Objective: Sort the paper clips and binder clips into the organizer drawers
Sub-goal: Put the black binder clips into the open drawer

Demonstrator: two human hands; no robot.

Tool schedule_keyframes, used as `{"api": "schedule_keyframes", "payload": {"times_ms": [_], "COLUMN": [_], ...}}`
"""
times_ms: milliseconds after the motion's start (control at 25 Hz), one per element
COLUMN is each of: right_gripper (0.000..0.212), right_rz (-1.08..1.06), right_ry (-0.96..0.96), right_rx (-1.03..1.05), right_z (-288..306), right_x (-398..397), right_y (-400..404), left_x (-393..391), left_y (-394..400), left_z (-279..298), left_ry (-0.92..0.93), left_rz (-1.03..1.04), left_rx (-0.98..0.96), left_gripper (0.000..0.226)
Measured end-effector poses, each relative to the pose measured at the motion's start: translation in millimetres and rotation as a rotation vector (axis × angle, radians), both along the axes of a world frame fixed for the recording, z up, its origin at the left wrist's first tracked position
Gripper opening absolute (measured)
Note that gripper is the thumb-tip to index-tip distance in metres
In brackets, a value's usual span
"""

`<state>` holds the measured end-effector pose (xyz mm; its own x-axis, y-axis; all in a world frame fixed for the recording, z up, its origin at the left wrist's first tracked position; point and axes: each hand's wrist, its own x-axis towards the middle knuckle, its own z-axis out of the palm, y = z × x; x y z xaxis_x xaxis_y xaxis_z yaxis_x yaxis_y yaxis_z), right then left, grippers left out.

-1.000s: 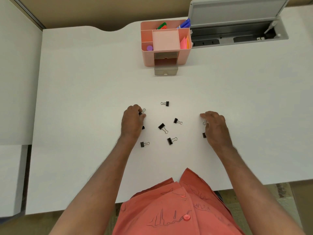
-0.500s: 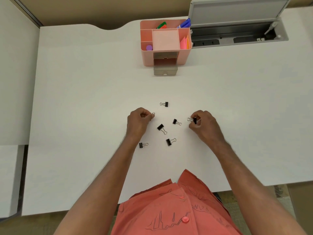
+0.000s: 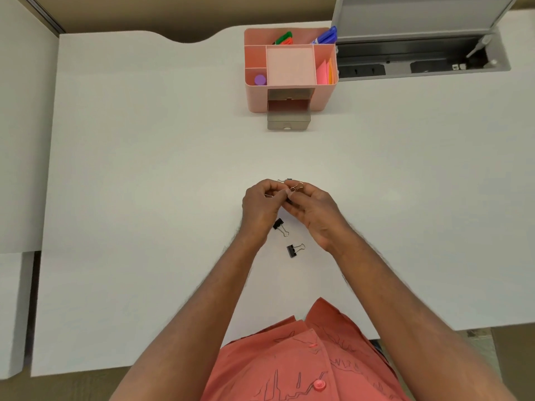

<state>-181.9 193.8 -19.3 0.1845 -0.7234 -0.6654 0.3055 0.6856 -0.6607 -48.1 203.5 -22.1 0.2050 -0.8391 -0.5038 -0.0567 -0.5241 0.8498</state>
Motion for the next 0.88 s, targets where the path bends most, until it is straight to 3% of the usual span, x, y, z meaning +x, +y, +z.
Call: {"api": "schedule_keyframes", "payload": {"times_ms": [80,200,320,440,560,880], "right_gripper": [0.025,0.024,0.029,0.03,0.024,0.018], "right_rz": [0.038,0.066,0.102,0.264,0.436,0.631], "right_ry": [0.09,0.283,0.616,0.989,1.256,1.424], "right_rx": [-0.022,-0.134,-0.343,-0.655,-0.896,-0.977], "right_z": [-1.3,0.0,7.1,17.4,12.9,-18.7], "right_x": [-1.1,-1.4,2.0,10.7,17.9,24.9], "right_y": [-7.3,-37.0,-88.5,-138.3,-167.6,-179.2], "left_x": [9.7,37.0,63.3,74.6,79.2,74.6], "left_y": [0.8,7.2,18.5,31.6,39.1,37.4], "left_z": [-2.2,-9.8,-16.5,-14.2,-15.7,-18.7], "left_ry": [-0.076,-0.416,-0.669,-0.673,-0.643,-0.7], "left_rz": [-0.02,-0.174,-0.404,-0.476,-0.5,-0.526], "left_rx": [-0.032,-0.05,0.014,0.082,0.112,0.095], "left_gripper": [0.005,0.008,0.033,0.048,0.047,0.009]}}
